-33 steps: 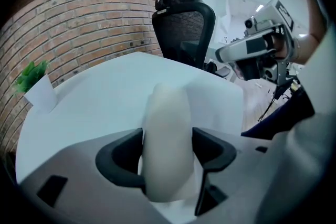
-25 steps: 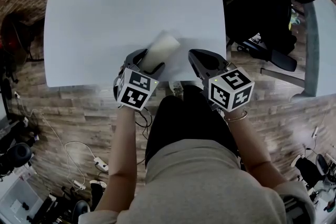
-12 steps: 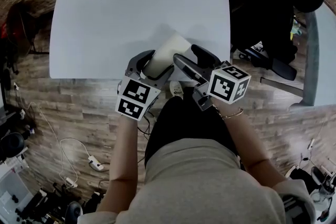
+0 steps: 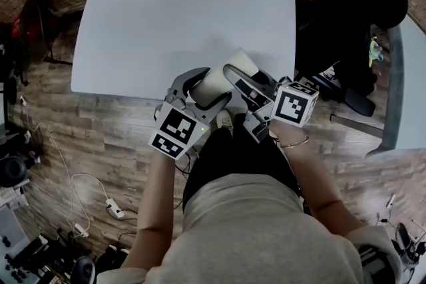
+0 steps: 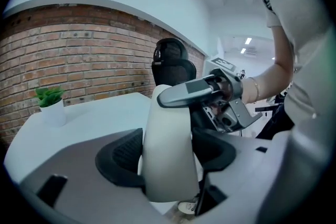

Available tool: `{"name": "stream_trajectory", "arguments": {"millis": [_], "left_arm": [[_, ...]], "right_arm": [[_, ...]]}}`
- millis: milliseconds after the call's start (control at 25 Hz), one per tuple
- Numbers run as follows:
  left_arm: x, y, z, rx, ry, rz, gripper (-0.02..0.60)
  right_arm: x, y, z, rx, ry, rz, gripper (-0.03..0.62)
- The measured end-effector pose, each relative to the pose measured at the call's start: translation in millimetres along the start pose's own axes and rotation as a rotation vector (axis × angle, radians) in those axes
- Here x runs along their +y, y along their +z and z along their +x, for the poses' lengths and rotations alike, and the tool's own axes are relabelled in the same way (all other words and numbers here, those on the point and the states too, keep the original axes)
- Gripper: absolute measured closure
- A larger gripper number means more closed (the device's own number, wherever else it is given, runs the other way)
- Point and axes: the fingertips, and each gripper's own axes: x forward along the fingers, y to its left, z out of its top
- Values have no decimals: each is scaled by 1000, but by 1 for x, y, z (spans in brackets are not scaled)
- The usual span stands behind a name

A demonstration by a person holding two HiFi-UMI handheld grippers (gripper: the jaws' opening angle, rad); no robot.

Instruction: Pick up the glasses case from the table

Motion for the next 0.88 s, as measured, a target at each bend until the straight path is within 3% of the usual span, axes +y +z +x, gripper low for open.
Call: {"name": "stream_trajectory", "arguments": {"millis": [240,600,880], "left_arm": [[1,8,-15,-12,59,30,286],[17,14,-32,-17,170,32,287],[28,16,-62,-52,240,-27,287]], "right_arm": [[25,2,3,21,68,13,441],[54,17,13,53,53,-223,444],[74,33,14,16,63,-308,444]]}}
